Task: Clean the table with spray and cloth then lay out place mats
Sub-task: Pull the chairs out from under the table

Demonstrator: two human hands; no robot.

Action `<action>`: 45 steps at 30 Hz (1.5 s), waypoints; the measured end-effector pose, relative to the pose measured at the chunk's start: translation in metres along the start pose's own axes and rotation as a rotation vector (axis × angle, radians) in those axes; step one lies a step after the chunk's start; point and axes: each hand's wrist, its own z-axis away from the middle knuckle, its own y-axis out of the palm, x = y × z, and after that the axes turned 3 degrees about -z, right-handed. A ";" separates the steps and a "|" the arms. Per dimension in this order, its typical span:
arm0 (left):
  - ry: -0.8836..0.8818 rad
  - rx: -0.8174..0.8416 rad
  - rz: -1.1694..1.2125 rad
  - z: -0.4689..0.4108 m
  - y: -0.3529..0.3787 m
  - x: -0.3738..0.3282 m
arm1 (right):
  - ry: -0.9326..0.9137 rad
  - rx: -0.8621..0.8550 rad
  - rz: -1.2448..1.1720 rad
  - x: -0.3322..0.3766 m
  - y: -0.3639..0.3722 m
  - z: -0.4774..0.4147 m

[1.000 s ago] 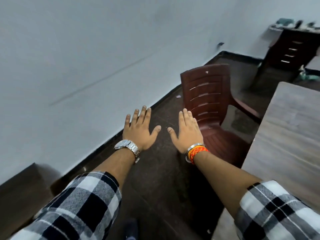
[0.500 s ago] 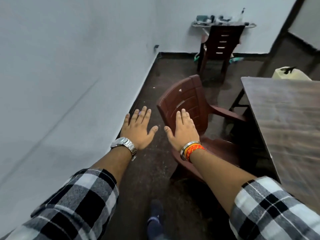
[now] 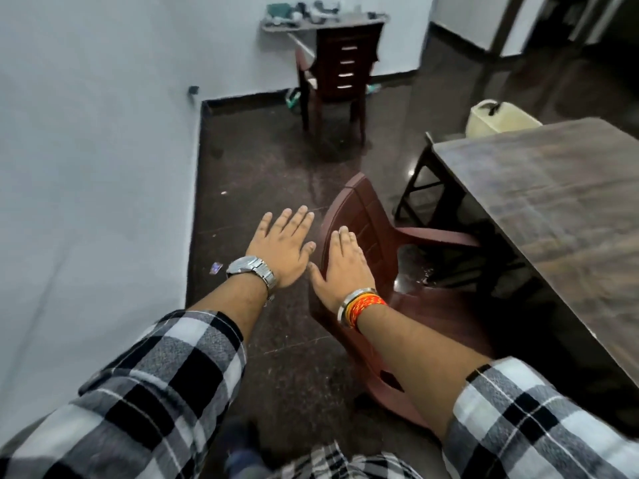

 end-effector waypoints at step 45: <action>1.547 -0.072 -0.238 -0.113 0.044 -0.104 | 0.838 -0.048 0.256 -0.030 0.016 0.100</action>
